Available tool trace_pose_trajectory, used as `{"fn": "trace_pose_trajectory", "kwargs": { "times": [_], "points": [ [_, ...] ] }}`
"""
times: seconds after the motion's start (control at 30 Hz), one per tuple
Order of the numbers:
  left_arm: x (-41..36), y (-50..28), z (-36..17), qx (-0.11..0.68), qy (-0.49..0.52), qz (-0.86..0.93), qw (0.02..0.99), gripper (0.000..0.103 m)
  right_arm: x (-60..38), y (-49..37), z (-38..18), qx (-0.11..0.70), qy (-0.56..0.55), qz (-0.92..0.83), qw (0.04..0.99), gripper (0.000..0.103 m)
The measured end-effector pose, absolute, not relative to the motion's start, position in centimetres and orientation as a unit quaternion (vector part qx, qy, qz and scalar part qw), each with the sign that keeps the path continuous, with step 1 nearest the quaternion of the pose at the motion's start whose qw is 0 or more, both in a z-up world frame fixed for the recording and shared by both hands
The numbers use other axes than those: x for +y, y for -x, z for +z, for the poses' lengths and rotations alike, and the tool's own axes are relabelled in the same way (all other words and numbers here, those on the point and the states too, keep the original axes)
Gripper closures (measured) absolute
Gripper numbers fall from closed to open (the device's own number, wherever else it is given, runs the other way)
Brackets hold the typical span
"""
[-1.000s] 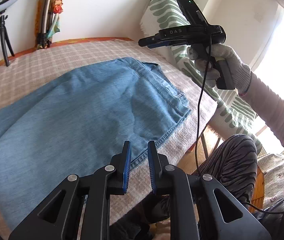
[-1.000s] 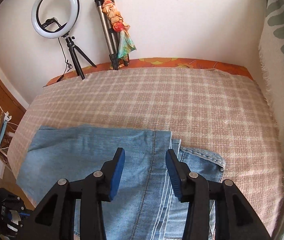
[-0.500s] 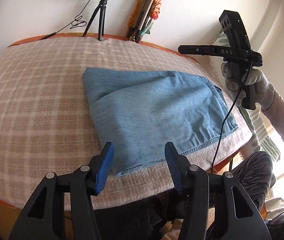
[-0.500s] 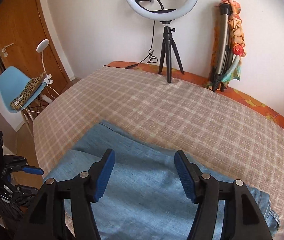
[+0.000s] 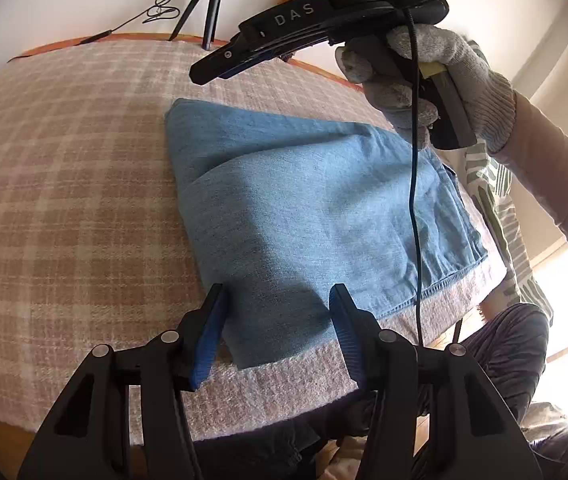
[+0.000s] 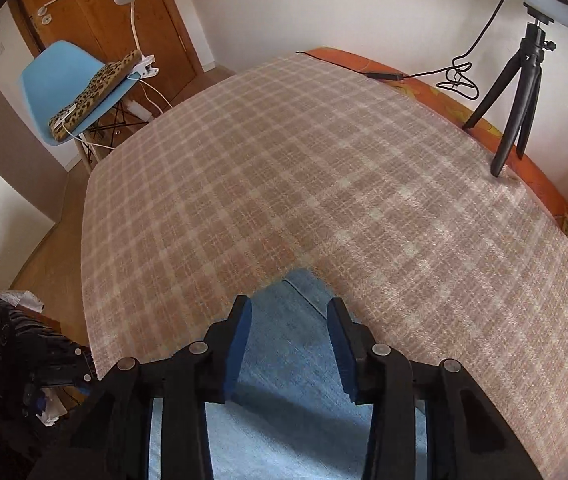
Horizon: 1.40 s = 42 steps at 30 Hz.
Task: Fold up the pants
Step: 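Grasp the folded jeans edge with the left tool and press it flat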
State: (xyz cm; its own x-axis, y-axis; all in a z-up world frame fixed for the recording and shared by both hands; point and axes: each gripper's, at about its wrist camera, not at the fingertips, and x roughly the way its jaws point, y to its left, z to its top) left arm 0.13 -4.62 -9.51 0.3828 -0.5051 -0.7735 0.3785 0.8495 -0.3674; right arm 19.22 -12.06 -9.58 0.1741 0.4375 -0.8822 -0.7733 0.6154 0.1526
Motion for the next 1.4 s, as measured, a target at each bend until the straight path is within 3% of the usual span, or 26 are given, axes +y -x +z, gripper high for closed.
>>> {"fn": "trace_pose_trajectory", "kwargs": {
  "times": [0.27,0.33,0.43,0.5,0.6,0.83,1.07,1.1,1.17,1.2,1.4],
  "points": [
    [-3.7,0.4,-9.7,0.487,0.071,-0.278,0.825,0.052,-6.9,-19.7,-13.6,0.544,0.254,0.416,0.683,0.066],
    [-3.6,0.6,-9.9,0.488,0.066,-0.28,0.824,0.054,-6.5,-19.3,-14.3,0.549,0.279,0.408,0.674,0.074],
    [-3.6,0.7,-10.0,0.488,0.067,-0.282,0.823,0.06,-6.2,-18.8,-14.6,0.549,0.289,0.394,0.678,0.089],
    [-3.4,0.9,-9.8,0.485,0.069,-0.286,0.824,0.073,-6.0,-18.1,-14.3,0.54,0.298,0.384,0.687,0.097],
    [-3.3,1.3,-9.5,0.48,0.074,-0.295,0.823,0.087,-5.8,-16.5,-13.4,0.52,0.319,0.37,0.7,0.1],
    [-4.0,2.5,-9.2,0.468,0.053,-0.313,0.825,0.092,-6.3,-18.3,-11.2,0.498,0.287,0.338,0.745,0.102],
    [-5.1,3.9,-10.7,0.49,0.019,-0.321,0.81,0.097,-6.6,-21.7,-14.4,0.527,0.235,0.318,0.752,0.101],
    [-5.1,4.1,-10.6,0.492,0.02,-0.325,0.807,0.097,-6.9,-22.0,-14.2,0.533,0.22,0.325,0.749,0.098],
    [-4.6,4.2,-9.8,0.485,0.031,-0.328,0.81,0.097,-7.9,-22.2,-12.7,0.525,0.195,0.32,0.764,0.081],
    [-4.1,4.1,-9.2,0.479,0.038,-0.327,0.814,0.097,-8.7,-22.1,-11.6,0.512,0.183,0.323,0.774,0.067],
    [-1.5,1.2,-5.6,0.446,0.102,-0.291,0.84,0.096,-13.4,-19.4,-8.3,0.481,0.129,0.333,0.8,0.067]
  ]
}}
